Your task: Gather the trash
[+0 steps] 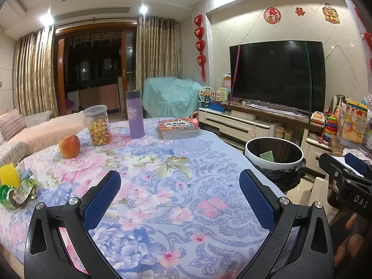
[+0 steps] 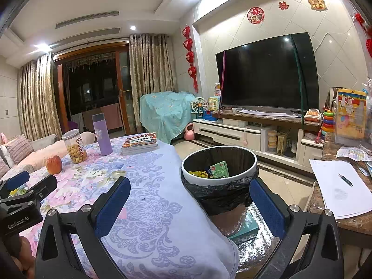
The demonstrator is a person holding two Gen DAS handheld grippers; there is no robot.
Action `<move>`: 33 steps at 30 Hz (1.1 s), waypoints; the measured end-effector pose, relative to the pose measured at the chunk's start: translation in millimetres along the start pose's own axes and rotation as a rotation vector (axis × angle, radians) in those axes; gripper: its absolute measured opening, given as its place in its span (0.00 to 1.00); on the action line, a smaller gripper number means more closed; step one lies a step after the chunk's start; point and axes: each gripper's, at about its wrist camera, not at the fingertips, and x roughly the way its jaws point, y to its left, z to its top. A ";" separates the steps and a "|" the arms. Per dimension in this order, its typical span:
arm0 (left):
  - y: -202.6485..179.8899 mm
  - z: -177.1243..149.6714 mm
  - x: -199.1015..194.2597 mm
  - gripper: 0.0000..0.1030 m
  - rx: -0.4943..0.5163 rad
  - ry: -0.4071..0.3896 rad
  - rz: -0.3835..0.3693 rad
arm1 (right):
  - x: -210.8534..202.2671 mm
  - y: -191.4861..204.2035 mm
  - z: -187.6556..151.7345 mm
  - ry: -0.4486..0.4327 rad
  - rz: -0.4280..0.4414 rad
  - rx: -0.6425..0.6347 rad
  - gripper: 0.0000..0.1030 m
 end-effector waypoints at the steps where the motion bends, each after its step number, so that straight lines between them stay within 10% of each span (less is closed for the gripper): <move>1: 0.2 -0.2 -0.2 1.00 0.000 -0.001 0.000 | 0.2 -0.1 0.1 -0.001 0.000 -0.001 1.00; 33: 3.0 -2.4 6.9 1.00 0.006 0.014 -0.009 | 0.2 1.1 0.6 0.004 0.007 0.003 1.00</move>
